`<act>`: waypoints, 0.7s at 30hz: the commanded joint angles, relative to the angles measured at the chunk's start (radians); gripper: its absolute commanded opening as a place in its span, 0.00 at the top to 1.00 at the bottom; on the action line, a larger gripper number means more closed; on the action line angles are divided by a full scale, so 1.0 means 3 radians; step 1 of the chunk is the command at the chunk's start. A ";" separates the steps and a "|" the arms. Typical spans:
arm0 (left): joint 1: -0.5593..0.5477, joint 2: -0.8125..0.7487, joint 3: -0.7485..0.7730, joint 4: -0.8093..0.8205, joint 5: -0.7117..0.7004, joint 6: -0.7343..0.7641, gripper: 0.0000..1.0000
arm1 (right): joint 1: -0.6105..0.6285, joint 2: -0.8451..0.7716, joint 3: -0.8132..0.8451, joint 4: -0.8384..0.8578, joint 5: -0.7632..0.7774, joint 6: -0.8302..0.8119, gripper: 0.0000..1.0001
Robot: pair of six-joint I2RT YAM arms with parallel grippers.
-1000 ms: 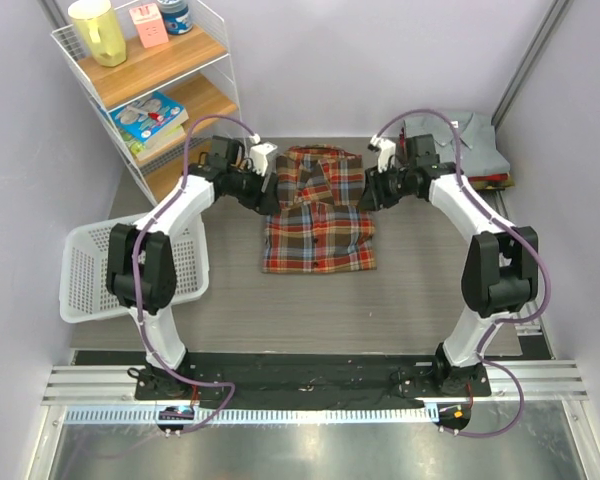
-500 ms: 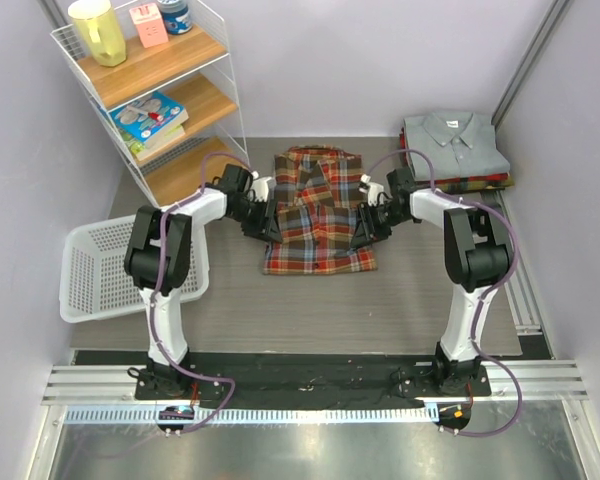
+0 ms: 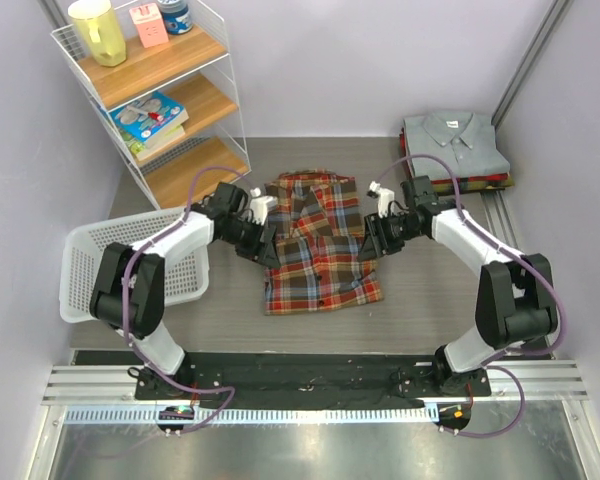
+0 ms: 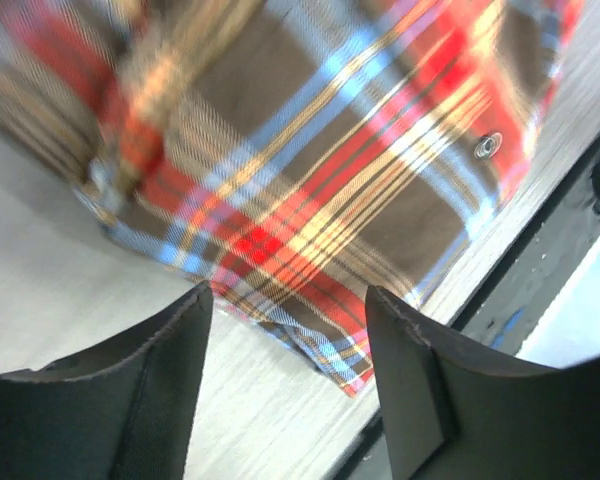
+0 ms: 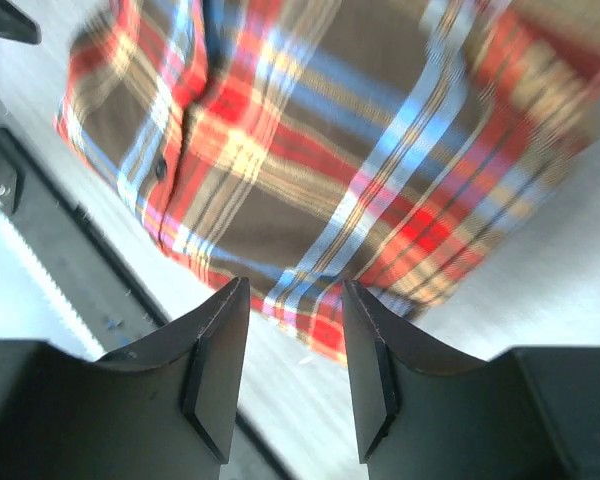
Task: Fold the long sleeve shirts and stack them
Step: Fold the shirt
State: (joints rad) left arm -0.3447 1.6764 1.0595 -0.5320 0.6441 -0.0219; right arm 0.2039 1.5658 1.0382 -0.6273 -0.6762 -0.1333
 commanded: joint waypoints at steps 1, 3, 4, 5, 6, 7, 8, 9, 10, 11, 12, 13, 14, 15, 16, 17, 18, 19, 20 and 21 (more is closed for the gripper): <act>0.0014 0.0091 0.0645 -0.0215 0.0026 0.0665 0.35 | -0.0051 0.0072 0.0358 0.0015 0.0356 -0.0240 0.52; -0.0032 0.0271 0.0895 -0.0475 0.0067 0.0946 0.29 | -0.0061 0.0317 0.0471 0.0046 0.0499 -0.0246 0.52; -0.0047 0.0358 0.1124 -0.0553 0.0072 0.1018 0.27 | -0.0071 0.0394 0.0573 0.0056 0.0551 -0.0241 0.52; -0.0063 0.0526 0.1243 -0.0619 0.0072 0.1130 0.25 | -0.0081 0.0476 0.0624 0.0061 0.0597 -0.0241 0.50; -0.0088 0.0588 0.1335 -0.0675 0.0057 0.1177 0.24 | -0.0081 0.0604 0.0711 0.0076 0.0638 -0.0231 0.48; -0.0154 0.0650 0.1498 -0.0681 0.0006 0.1203 0.23 | -0.0086 0.0666 0.0752 0.0092 0.0663 -0.0205 0.47; -0.0195 0.0741 0.1555 -0.0666 -0.0040 0.1234 0.22 | -0.0087 0.0717 0.0793 0.0102 0.0689 -0.0185 0.45; -0.0226 0.0768 0.1601 -0.0640 -0.0061 0.1264 0.22 | -0.0087 0.0758 0.0824 0.0112 0.0699 -0.0154 0.42; -0.0303 0.0823 0.1653 -0.0600 -0.0066 0.1285 0.22 | -0.0087 0.0854 0.0885 0.0127 0.0699 -0.0129 0.41; -0.0339 0.0900 0.1744 -0.0589 -0.0086 0.1290 0.21 | -0.0087 0.0896 0.0916 0.0138 0.0684 -0.0088 0.40; -0.0364 0.0946 0.1791 -0.0564 -0.0102 0.1305 0.22 | -0.0087 0.0937 0.0972 0.0138 0.0684 -0.0072 0.40; -0.0405 0.0997 0.1821 -0.0548 -0.0102 0.1305 0.21 | -0.0092 0.1008 0.0993 0.0138 0.0684 -0.0052 0.39; -0.0466 0.1038 0.1893 -0.0533 -0.0107 0.1305 0.21 | -0.0087 0.1044 0.1013 0.0153 0.0674 -0.0016 0.39; -0.0502 0.1120 0.1919 -0.0528 -0.0112 0.1305 0.21 | -0.0087 0.1070 0.1054 0.0158 0.0608 0.0010 0.39; -0.0533 0.1151 0.1939 -0.0513 -0.0112 0.1305 0.20 | -0.0087 0.1121 0.1080 0.0153 0.0577 0.0040 0.39; -0.0584 0.1187 0.1960 -0.0457 -0.0132 0.1300 0.20 | -0.0081 0.1131 0.1105 0.0163 0.0531 0.0066 0.41; -0.0605 0.1248 0.1985 -0.0421 -0.0158 0.1270 0.20 | -0.0086 0.1137 0.1136 0.0174 0.0465 0.0101 0.42; -0.0620 0.1294 0.2006 -0.0385 -0.0168 0.1229 0.19 | -0.0087 0.1142 0.1146 0.0194 0.0444 0.0132 0.43; -0.0641 0.1330 0.2036 -0.0349 -0.0188 0.1208 0.19 | -0.0087 0.1162 0.1162 0.0214 0.0424 0.0143 0.45; -0.0661 0.1371 0.2097 -0.0323 -0.0209 0.1178 0.19 | -0.0087 0.1182 0.1197 0.0215 0.0408 0.0163 0.50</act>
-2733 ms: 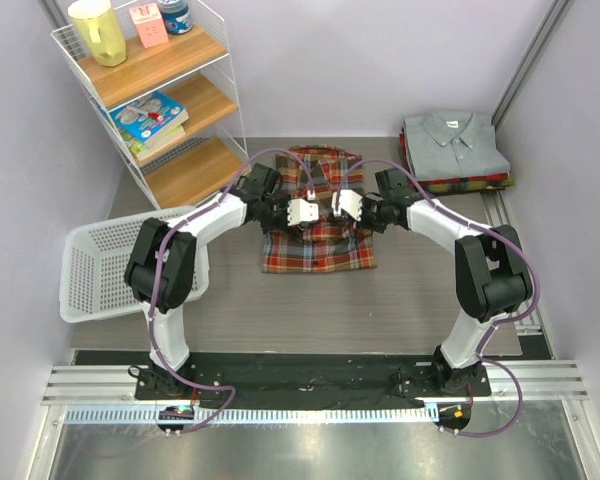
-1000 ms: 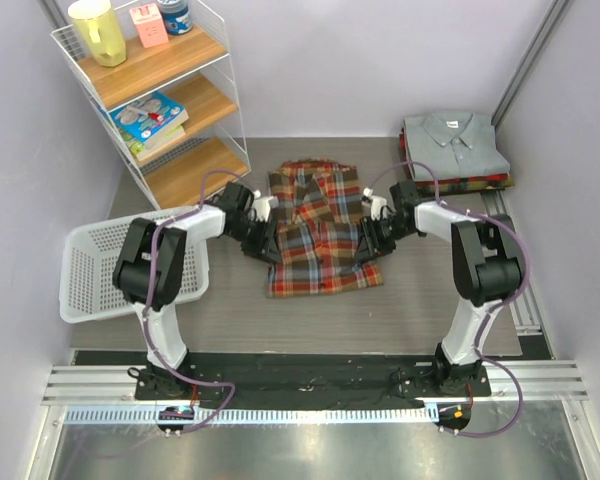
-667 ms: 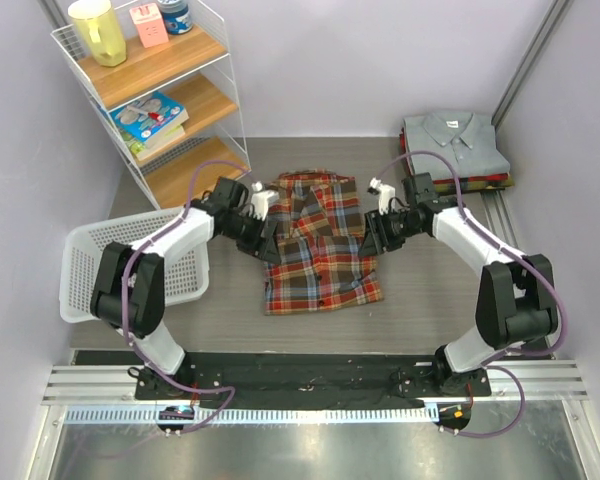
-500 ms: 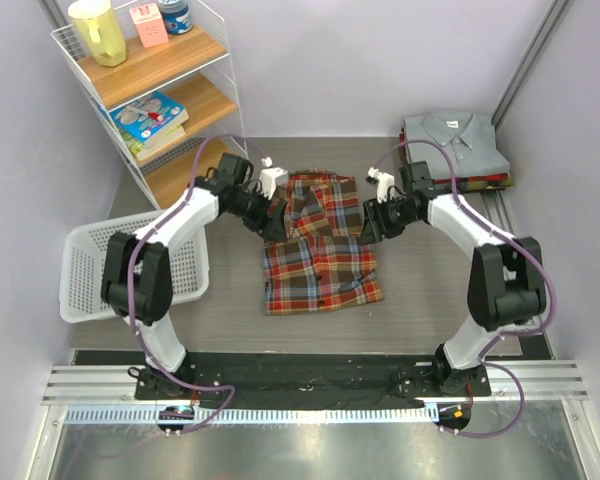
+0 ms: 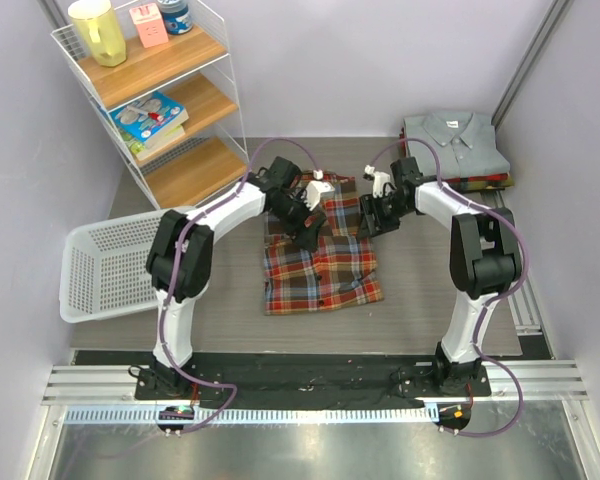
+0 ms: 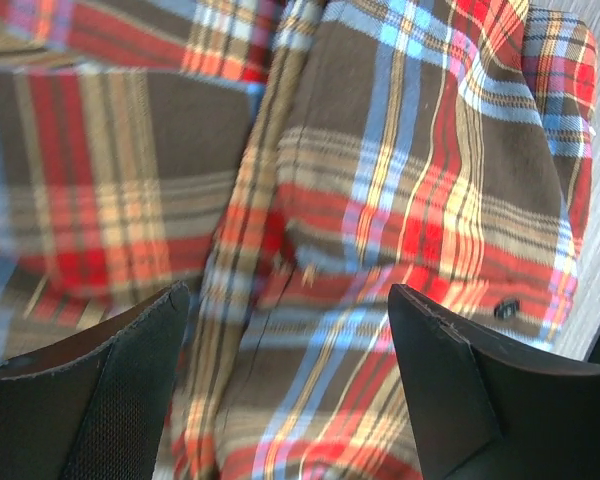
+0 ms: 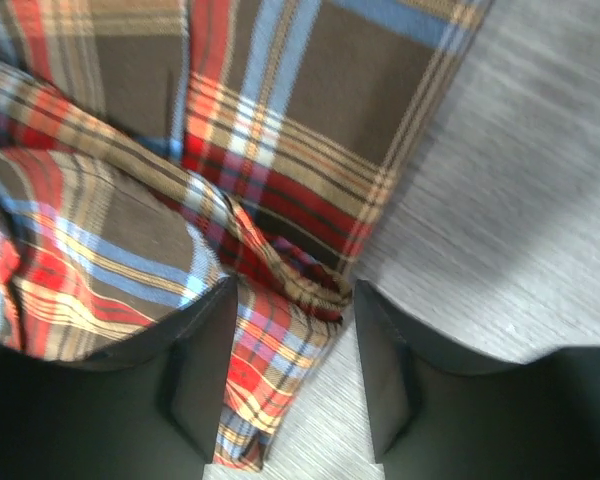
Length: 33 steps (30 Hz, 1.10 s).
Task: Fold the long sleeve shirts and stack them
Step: Fold the shirt
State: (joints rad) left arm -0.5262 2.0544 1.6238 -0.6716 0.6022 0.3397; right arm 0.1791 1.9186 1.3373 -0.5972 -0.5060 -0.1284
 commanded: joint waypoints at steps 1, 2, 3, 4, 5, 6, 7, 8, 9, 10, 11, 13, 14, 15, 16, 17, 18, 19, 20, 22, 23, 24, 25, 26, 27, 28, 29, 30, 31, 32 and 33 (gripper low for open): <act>-0.0061 0.0187 0.0243 0.0162 -0.0084 -0.0078 0.20 | 0.0006 0.0027 0.0226 0.0119 -0.0179 0.0152 0.53; -0.0066 0.0218 0.0258 0.0198 -0.0080 -0.0089 0.21 | 0.0001 0.0083 0.0241 0.0114 -0.0185 0.0157 0.60; -0.0081 0.0249 0.0299 0.0214 -0.0085 -0.0109 0.22 | -0.0004 0.0103 0.0272 0.0124 -0.0205 0.0167 0.64; -0.0087 0.0285 0.0314 0.0229 -0.0090 -0.0135 0.28 | 0.0001 0.0124 0.0292 0.0119 -0.0246 0.0177 0.69; -0.0087 0.0290 0.0319 0.0239 -0.0085 -0.0150 0.33 | 0.0006 0.0149 0.0308 0.0129 -0.0256 0.0182 0.78; -0.0087 0.0285 0.0330 0.0270 -0.0080 -0.0161 0.40 | 0.0011 0.0170 0.0338 0.0140 -0.0266 0.0193 0.83; -0.0087 0.0224 0.0294 0.0305 -0.0085 -0.0191 0.56 | 0.0017 0.0180 0.0354 0.0140 -0.0297 0.0208 0.88; -0.0082 0.0173 0.0258 0.0341 -0.0080 -0.0212 0.63 | 0.0022 0.0175 0.0374 0.0150 -0.0343 0.0223 0.95; -0.0087 0.0122 0.0213 0.0407 -0.0069 -0.0212 0.70 | 0.0022 0.0150 0.0405 0.0160 -0.0363 0.0233 0.99; -0.0087 0.0061 0.0116 0.0433 -0.0074 -0.0202 0.82 | 0.0027 0.0134 0.0420 0.0175 -0.0399 0.0264 0.99; -0.0082 -0.0051 0.0064 0.0454 -0.0100 -0.0192 0.86 | 0.0022 0.0114 0.0436 0.0236 -0.0440 0.0285 0.99; -0.0076 -0.0159 -0.0028 0.0525 -0.0110 -0.0202 0.93 | 0.0027 0.0058 0.0466 0.0323 -0.0481 0.0331 0.99; -0.0066 -0.0211 -0.0124 0.0566 -0.0125 -0.0217 0.94 | 0.0027 0.0052 0.0472 0.0410 -0.0491 0.0356 0.99; -0.0066 -0.0292 -0.0161 0.0602 -0.0156 -0.0232 0.96 | 0.0032 0.0052 0.0472 0.0451 -0.0497 0.0361 0.99; -0.0066 -0.0313 -0.0197 0.0648 -0.0176 -0.0232 0.97 | 0.0042 0.0093 0.0487 0.0467 -0.0486 0.0361 0.99; -0.0066 -0.0313 -0.0207 0.0643 -0.0192 -0.0222 0.97 | 0.0047 0.0134 0.0502 0.0472 -0.0481 0.0336 0.99; -0.0071 -0.0283 -0.0197 0.0633 -0.0243 -0.0212 0.98 | 0.0042 0.0170 0.0518 0.0467 -0.0476 0.0331 0.99; -0.0066 -0.0257 -0.0187 0.0633 -0.0263 -0.0207 0.98 | 0.0047 0.0216 0.0513 0.0472 -0.0471 0.0326 0.99; -0.0071 -0.0227 -0.0166 0.0633 -0.0304 -0.0207 0.98 | 0.0042 0.0277 0.0507 0.0492 -0.0461 0.0315 0.99; -0.0071 -0.0120 -0.0085 0.0618 -0.0406 -0.0217 0.98 | 0.0042 0.0349 0.0487 0.0508 -0.0425 0.0305 0.99; -0.0066 -0.0089 -0.0064 0.0597 -0.0437 -0.0217 0.98 | 0.0047 0.0405 0.0482 0.0523 -0.0415 0.0305 0.99; -0.0071 -0.0048 -0.0018 0.0597 -0.0473 -0.0217 0.98 | 0.0047 0.0431 0.0472 0.0538 -0.0410 0.0320 0.98; -0.0071 0.0008 -0.0003 0.0587 -0.0559 -0.0212 0.98 | 0.0042 0.0451 0.0472 0.0538 -0.0405 0.0326 0.97; -0.0066 0.0034 0.0002 0.0587 -0.0611 -0.0207 0.98 | 0.0047 0.0466 0.0472 0.0533 -0.0389 0.0336 0.92; -0.0061 0.0080 0.0028 0.0572 -0.0662 -0.0207 0.98 | 0.0047 0.0462 0.0467 0.0528 -0.0369 0.0331 0.90; -0.0066 0.0096 0.0033 0.0562 -0.0698 -0.0202 0.98 | 0.0047 0.0446 0.0461 0.0518 -0.0318 0.0331 0.88; -0.0061 0.0101 0.0033 0.0556 -0.0769 -0.0202 0.98 | 0.0037 0.0421 0.0456 0.0503 -0.0297 0.0316 0.80; -0.0066 0.0106 0.0033 0.0546 -0.0785 -0.0207 0.98 | 0.0032 0.0365 0.0456 0.0488 -0.0272 0.0300 0.74; -0.0061 0.0106 0.0018 0.0546 -0.0790 -0.0207 0.97 | 0.0032 0.0334 0.0461 0.0467 -0.0262 0.0275 0.69; -0.0061 0.0076 0.0013 0.0546 -0.0785 -0.0212 0.95 | 0.0027 0.0303 0.0477 0.0426 -0.0251 0.0269 0.62; -0.0061 0.0055 -0.0008 0.0551 -0.0785 -0.0222 0.92 | 0.0012 0.0237 0.0532 0.0401 -0.0231 0.0259 0.59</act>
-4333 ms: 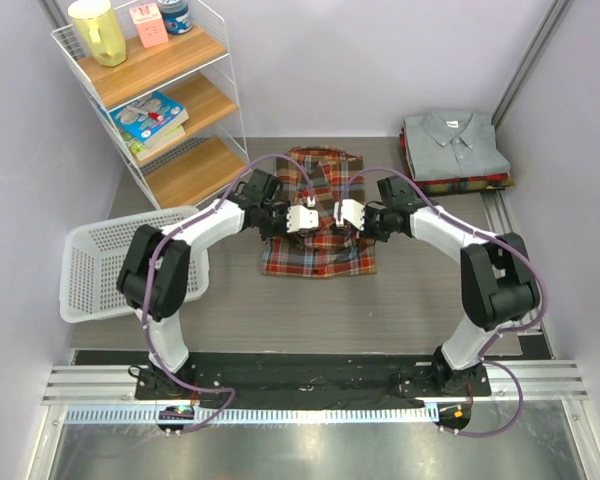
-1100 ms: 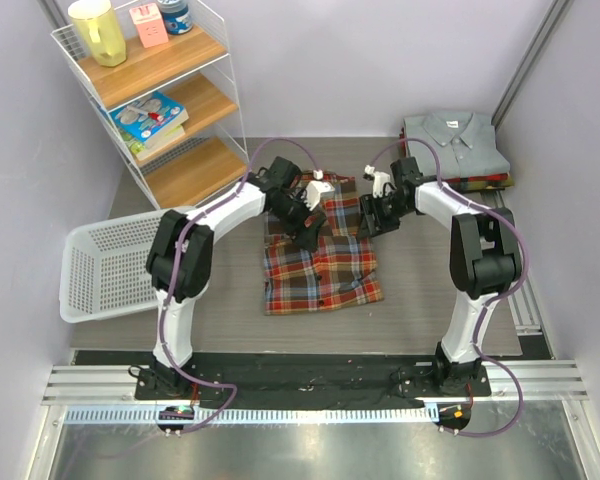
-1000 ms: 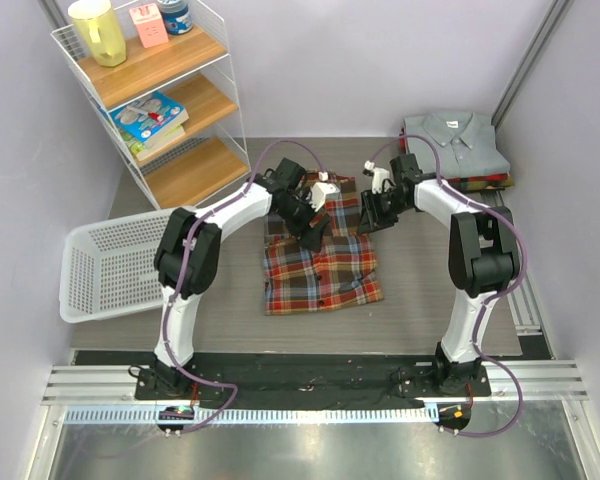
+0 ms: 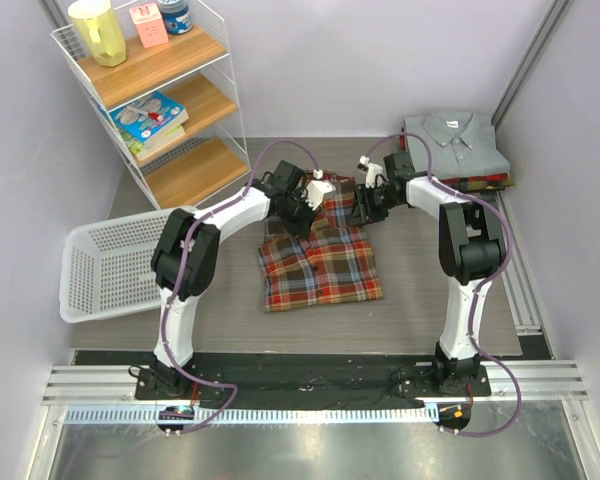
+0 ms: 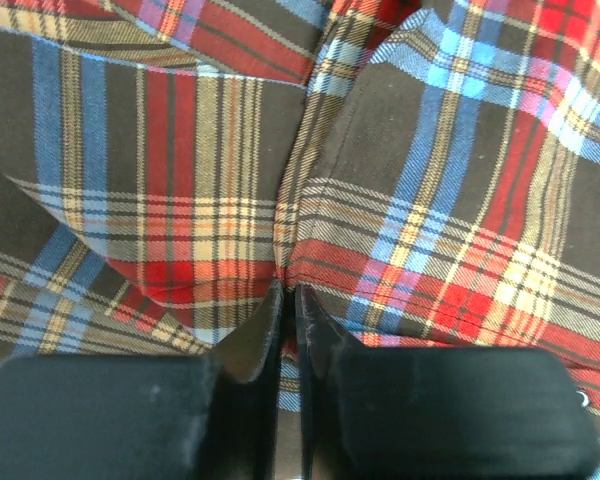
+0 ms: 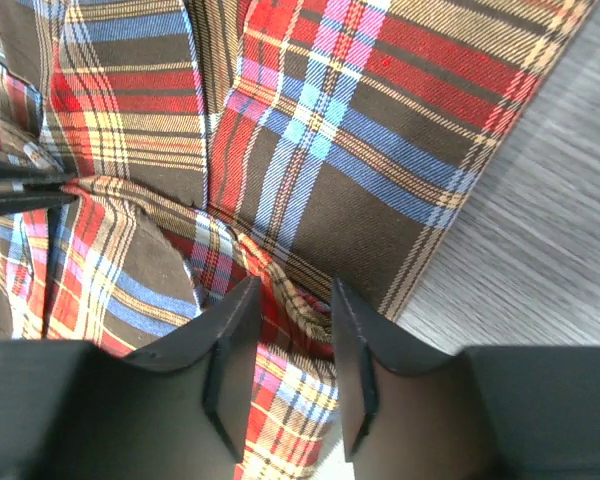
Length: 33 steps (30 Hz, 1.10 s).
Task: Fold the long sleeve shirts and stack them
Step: Fold the shirt
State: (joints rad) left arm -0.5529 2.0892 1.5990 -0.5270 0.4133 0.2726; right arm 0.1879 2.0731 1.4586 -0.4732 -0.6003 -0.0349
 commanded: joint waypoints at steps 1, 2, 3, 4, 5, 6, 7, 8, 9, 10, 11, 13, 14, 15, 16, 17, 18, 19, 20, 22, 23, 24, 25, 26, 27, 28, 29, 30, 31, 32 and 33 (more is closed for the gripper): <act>0.0043 -0.0091 0.0045 0.0090 -0.0146 -0.0014 0.83 | -0.0023 -0.0304 0.0159 -0.0043 0.0093 -0.0093 0.56; 0.0053 -0.0188 0.0034 0.0085 -0.0059 -0.0024 0.78 | -0.0028 -0.0345 0.0190 -0.0114 0.0124 -0.0108 0.53; 0.0079 -0.0244 0.0024 0.0080 -0.0013 -0.0029 0.73 | -0.0033 -0.0391 0.0230 -0.0151 0.0134 -0.0134 0.52; 0.0109 -0.0306 0.0014 0.0074 0.0028 -0.0039 0.64 | -0.0028 -0.0487 0.0236 -0.0181 0.0150 -0.0160 0.51; 0.0181 -0.0438 -0.0007 0.0054 0.0084 -0.0039 0.60 | -0.0028 -0.0544 0.0241 -0.0237 0.0155 -0.0195 0.50; 0.0217 -0.0490 -0.0012 0.0008 0.0221 0.0006 0.55 | -0.0028 -0.0590 0.0206 -0.0258 0.0145 -0.0211 0.50; 0.0242 -0.0536 -0.0012 -0.0063 0.0223 0.0057 0.50 | -0.0028 -0.0702 0.0175 -0.0273 0.0150 -0.0221 0.50; 0.0273 -0.0567 -0.0012 -0.0215 0.0213 0.0124 0.48 | -0.0028 -0.0748 0.0139 -0.0284 0.0150 -0.0231 0.50; 0.0284 -0.0598 -0.0002 -0.0339 0.0233 0.0307 0.45 | -0.0028 -0.0800 0.0063 -0.0294 0.0135 -0.0236 0.50; 0.0294 -0.0603 0.0003 -0.0446 0.0248 0.0389 0.44 | -0.0023 -0.0846 0.0017 -0.0299 0.0114 -0.0231 0.50; 0.0299 -0.0608 -0.0007 -0.0594 0.0238 0.0436 0.43 | -0.0018 -0.0922 -0.0075 -0.0299 0.0094 -0.0231 0.51; 0.0304 -0.0593 -0.0063 -0.0697 0.0284 0.0574 0.42 | 0.0008 -0.0974 -0.0162 -0.0304 0.0017 -0.0191 0.55; 0.0304 -0.0578 -0.0078 -0.0758 0.0284 0.0595 0.41 | 0.0028 -0.0999 -0.0249 -0.0299 -0.0019 -0.0165 0.56; 0.0304 -0.0562 -0.0109 -0.0759 0.0279 0.0605 0.41 | 0.0043 -0.0999 -0.0290 -0.0284 -0.0049 -0.0099 0.57; 0.0309 -0.0516 -0.0104 -0.0764 0.0274 0.0620 0.41 | 0.0069 -0.0989 -0.0336 -0.0253 -0.0070 -0.0083 0.59; 0.0309 -0.0496 -0.0104 -0.0774 0.0274 0.0620 0.41 | 0.0125 -0.0969 -0.0418 -0.0228 -0.0075 -0.0078 0.59; 0.0309 -0.0465 -0.0094 -0.0774 0.0274 0.0620 0.41 | 0.0151 -0.0944 -0.0454 -0.0212 -0.0070 -0.0078 0.60; 0.0304 -0.0389 -0.0058 -0.0790 0.0269 0.0620 0.41 | 0.0171 -0.0923 -0.0495 -0.0157 -0.0040 -0.0073 0.61; 0.0309 -0.0348 -0.0038 -0.0800 0.0269 0.0625 0.41 | 0.0187 -0.0903 -0.0551 -0.0126 -0.0034 -0.0068 0.62; 0.0309 -0.0235 0.0003 -0.0820 0.0253 0.0646 0.41 | 0.0197 -0.0795 -0.0582 -0.0069 -0.0029 -0.0058 0.64; 0.0304 -0.0204 0.0024 -0.0815 0.0248 0.0671 0.40 | 0.0197 -0.0760 -0.0592 -0.0064 -0.0024 -0.0063 0.64; 0.0299 -0.0179 0.0034 -0.0810 0.0248 0.0677 0.40 | 0.0197 -0.0688 -0.0597 -0.0054 -0.0024 -0.0063 0.64; 0.0289 -0.0153 0.0054 -0.0815 0.0253 0.0677 0.41 | 0.0192 -0.0657 -0.0603 -0.0039 -0.0024 -0.0068 0.65; 0.0284 -0.0087 0.0100 -0.0820 0.0243 0.0697 0.43 | 0.0202 -0.0637 -0.0613 -0.0018 -0.0009 -0.0068 0.65; 0.0268 -0.0061 0.0126 -0.0831 0.0248 0.0712 0.52 | 0.0202 -0.0616 -0.0638 -0.0018 -0.0009 -0.0068 0.65; 0.0253 -0.0046 0.0167 -0.0891 0.0253 0.0743 0.58 | 0.0202 -0.0581 -0.0643 -0.0008 -0.0004 -0.0068 0.65; 0.0212 -0.0035 0.0218 -0.0907 0.0253 0.0768 0.64 | 0.0202 -0.0570 -0.0654 -0.0003 0.0007 -0.0073 0.65; 0.0192 -0.0025 0.0243 -0.0933 0.0253 0.0814 0.77 | 0.0202 -0.0560 -0.0659 0.0002 0.0027 -0.0083 0.66; 0.0171 -0.0030 0.0264 -0.0953 0.0263 0.0845 0.83 | 0.0202 -0.0545 -0.0664 0.0003 0.0037 -0.0088 0.66; 0.0146 -0.0040 0.0284 -0.0963 0.0269 0.0860 0.88 | 0.0202 -0.0534 -0.0669 0.0003 0.0037 -0.0098 0.66; 0.0130 -0.0061 0.0310 -0.0953 0.0274 0.0871 0.93 | 0.0202 -0.0524 -0.0674 0.0003 0.0053 -0.0103 0.66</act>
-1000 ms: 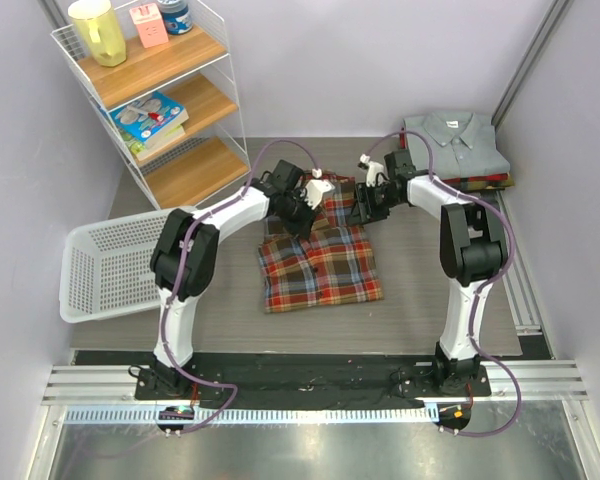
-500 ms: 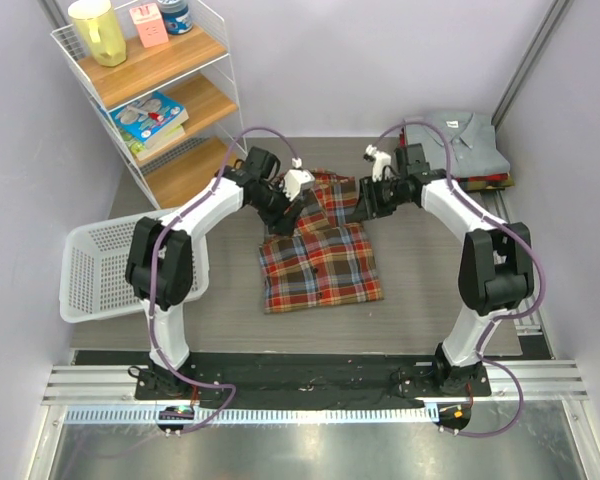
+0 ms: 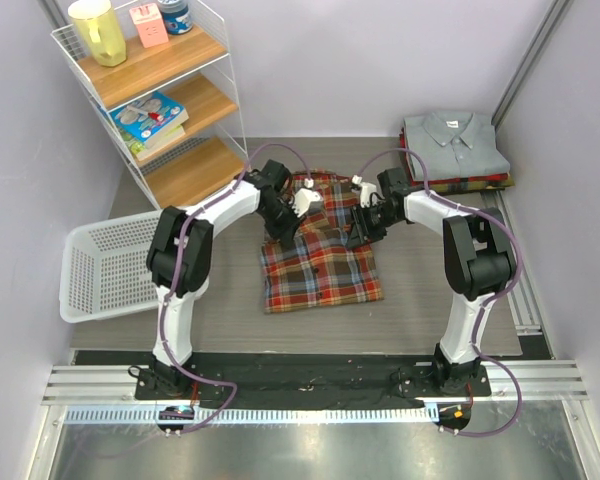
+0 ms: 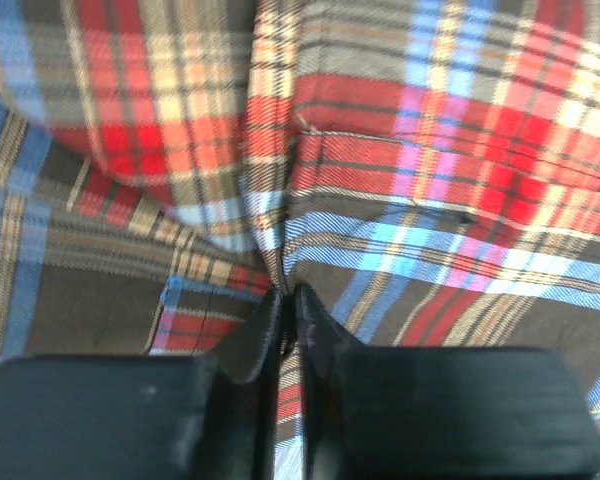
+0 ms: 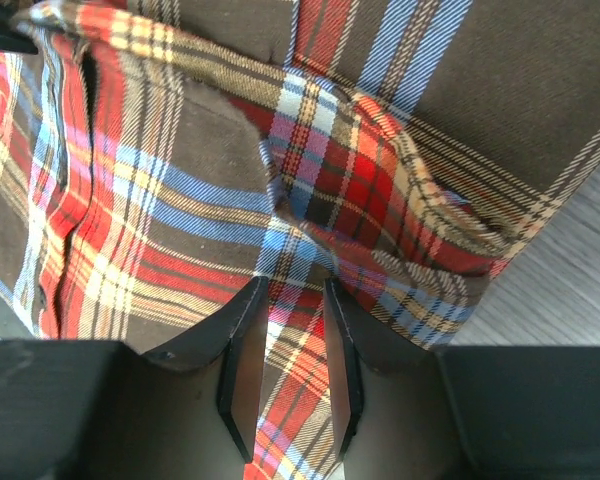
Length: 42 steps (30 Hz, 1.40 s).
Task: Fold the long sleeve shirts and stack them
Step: Fold the shirt
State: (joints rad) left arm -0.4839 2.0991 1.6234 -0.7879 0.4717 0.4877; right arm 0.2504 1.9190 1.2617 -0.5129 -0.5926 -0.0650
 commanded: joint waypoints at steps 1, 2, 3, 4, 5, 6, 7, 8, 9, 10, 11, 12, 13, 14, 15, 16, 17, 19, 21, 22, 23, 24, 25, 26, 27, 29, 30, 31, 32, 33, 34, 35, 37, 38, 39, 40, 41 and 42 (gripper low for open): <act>-0.0110 -0.0099 0.0244 -0.0073 0.0064 0.0154 0.93 | -0.0006 -0.0005 -0.0018 0.0135 0.0027 -0.0003 0.66; -0.0110 -0.0109 0.0264 -0.0043 0.0049 0.0144 0.94 | -0.0001 0.0000 -0.0028 0.0135 0.0032 -0.0008 0.66; -0.0120 -0.0109 0.0310 -0.0038 0.0023 0.0143 0.95 | -0.0006 0.0005 -0.0028 0.0135 0.0037 -0.0018 0.66; -0.0120 -0.0099 0.0341 -0.0027 -0.0023 0.0138 0.95 | 0.0004 0.0005 -0.0033 0.0130 0.0063 -0.0018 0.67; -0.0125 -0.0099 0.0361 -0.0002 -0.0053 0.0133 0.95 | -0.0001 0.0005 -0.0033 0.0135 0.0068 -0.0023 0.67; -0.0126 -0.0094 0.0382 -0.0007 -0.0079 0.0143 0.95 | 0.0009 0.0005 -0.0028 0.0135 0.0068 -0.0024 0.66; -0.0126 -0.0079 0.0428 -0.0007 -0.0110 0.0169 0.96 | 0.0009 0.0010 -0.0028 0.0135 0.0078 -0.0034 0.67; -0.0120 -0.0063 0.0443 -0.0002 -0.0120 0.0174 0.96 | 0.0014 0.0010 -0.0028 0.0130 0.0083 -0.0034 0.67; -0.0120 -0.0043 0.0449 0.0008 -0.0130 0.0189 0.96 | 0.0014 0.0025 -0.0023 0.0130 0.0083 -0.0034 0.67; -0.0120 0.0003 0.0449 0.0014 -0.0156 0.0210 0.96 | 0.0014 0.0031 -0.0018 0.0130 0.0089 -0.0039 0.67; -0.0115 0.0023 0.0433 0.0024 -0.0207 0.0240 0.96 | 0.0024 0.0036 -0.0008 0.0125 0.0094 -0.0034 0.67; -0.0115 0.0049 0.0418 0.0039 -0.0243 0.0256 0.96 | 0.0024 0.0041 -0.0003 0.0130 0.0099 -0.0039 0.67; -0.0100 0.0069 0.0367 0.0090 -0.0268 0.0271 0.96 | 0.0029 0.0046 0.0007 0.0130 0.0099 -0.0034 0.67; -0.0085 0.0095 0.0341 0.0121 -0.0289 0.0286 0.95 | 0.0029 0.0046 0.0018 0.0130 0.0099 -0.0034 0.67; -0.0064 0.0090 0.0311 0.0212 -0.0299 0.0277 0.92 | 0.0039 0.0041 0.0023 0.0125 0.0099 -0.0029 0.67; -0.0029 0.0075 0.0260 0.0253 -0.0299 0.0266 0.90 | 0.0040 0.0031 0.0018 0.0130 0.0094 -0.0019 0.67; -0.0008 0.0070 0.0239 0.0294 -0.0284 0.0241 0.87 | 0.0045 0.0021 0.0028 0.0125 0.0079 -0.0008 0.67; 0.0063 0.0024 0.0224 0.0452 -0.0248 0.0169 0.83 | 0.0050 -0.0015 0.0043 0.0130 0.0033 0.0022 0.66; 0.0109 -0.0078 0.0203 0.0560 -0.0116 0.0021 0.70 | 0.0050 -0.0061 0.0084 0.0135 -0.0100 0.0104 0.65; 0.0140 -0.0119 0.0203 0.0621 -0.0085 -0.0030 0.65 | 0.0055 -0.0137 0.0099 0.0135 -0.0146 0.0135 0.65; 0.0151 -0.0266 0.0158 0.0657 -0.0059 -0.0152 0.57 | 0.0055 -0.0189 0.0145 0.0135 -0.0202 0.0191 0.64; 0.0166 -0.0354 0.0122 0.0683 -0.0039 -0.0219 0.53 | 0.0050 -0.0240 0.0166 0.0115 -0.0218 0.0206 0.61; 0.0181 -0.0471 0.0066 0.0694 -0.0018 -0.0306 0.48 | 0.0045 -0.0392 0.0207 0.0089 -0.0233 0.0207 0.60; 0.0191 -0.0685 -0.0041 0.0668 0.0028 -0.0474 0.45 | 0.0045 -0.0470 0.0212 0.0063 -0.0259 0.0207 0.58; 0.0202 -0.0829 -0.0133 0.0653 0.0165 -0.0587 0.43 | 0.0035 -0.0577 0.0217 0.0023 -0.0274 0.0207 0.57; 0.0222 -0.1226 -0.0530 0.0668 0.0385 -0.0801 0.34 | 0.0039 -0.0853 0.0136 0.0002 -0.0330 0.0207 0.55; 0.0222 -0.1361 -0.0700 0.0729 0.0604 -0.1106 0.30 | 0.0040 -0.0930 0.0090 0.0002 -0.0452 0.0308 0.53; 0.0217 -0.1478 -0.0874 0.0891 0.0758 -0.1271 0.21 | 0.0045 -0.1057 -0.0037 -0.0003 -0.0529 0.0354 0.52; 0.0217 -0.1606 -0.1266 0.0984 0.0921 -0.1455 0.20 | 0.0060 -0.1109 -0.0119 0.0027 -0.0631 0.0481 0.48; 0.0212 -0.1800 -0.1452 0.1117 0.1191 -0.1867 0.17 | 0.0080 -0.1155 -0.0206 0.0043 -0.0784 0.0518 0.48; 0.0192 -0.1883 -0.1666 0.1290 0.1260 -0.2124 0.15 | 0.0156 -0.1201 -0.0384 0.0063 -0.0836 0.0549 0.48; 0.0176 -0.1929 -0.1830 0.1580 0.1336 -0.2314 0.15 | 0.0193 -0.1267 -0.0492 0.0139 -0.0867 0.0585 0.48; 0.0156 -0.1920 -0.2179 0.1818 0.1469 -0.2653 0.15 | 0.0284 -0.1289 -0.0814 0.0277 -0.0954 0.0712 0.48; 0.0151 -0.1864 -0.2225 0.1884 0.1465 -0.2684 0.15 | 0.0300 -0.1233 -0.0897 0.0410 -0.0975 0.0748 0.49; 0.0156 -0.1681 -0.2231 0.1885 0.1475 -0.2694 0.16 | 0.0305 -0.1192 -0.1029 0.0456 -0.1031 0.0804 0.50; 0.0161 -0.1583 -0.2205 0.1880 0.1475 -0.2674 0.17 | 0.0300 -0.1141 -0.1071 0.0508 -0.1036 0.0805 0.50; 0.0161 -0.1455 -0.2155 0.1839 0.1445 -0.2633 0.18 | 0.0300 -0.1019 -0.1102 0.0594 -0.1011 0.0795 0.51; 0.0196 -0.1323 -0.2083 0.1723 0.1419 -0.2577 0.18 | 0.0300 -0.0957 -0.1143 0.0651 -0.0985 0.0790 0.52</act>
State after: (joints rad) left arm -0.4431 1.5856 0.9714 -0.3271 0.8459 -0.2012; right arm 0.3447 1.5501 0.9760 -0.3996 -0.8551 0.1234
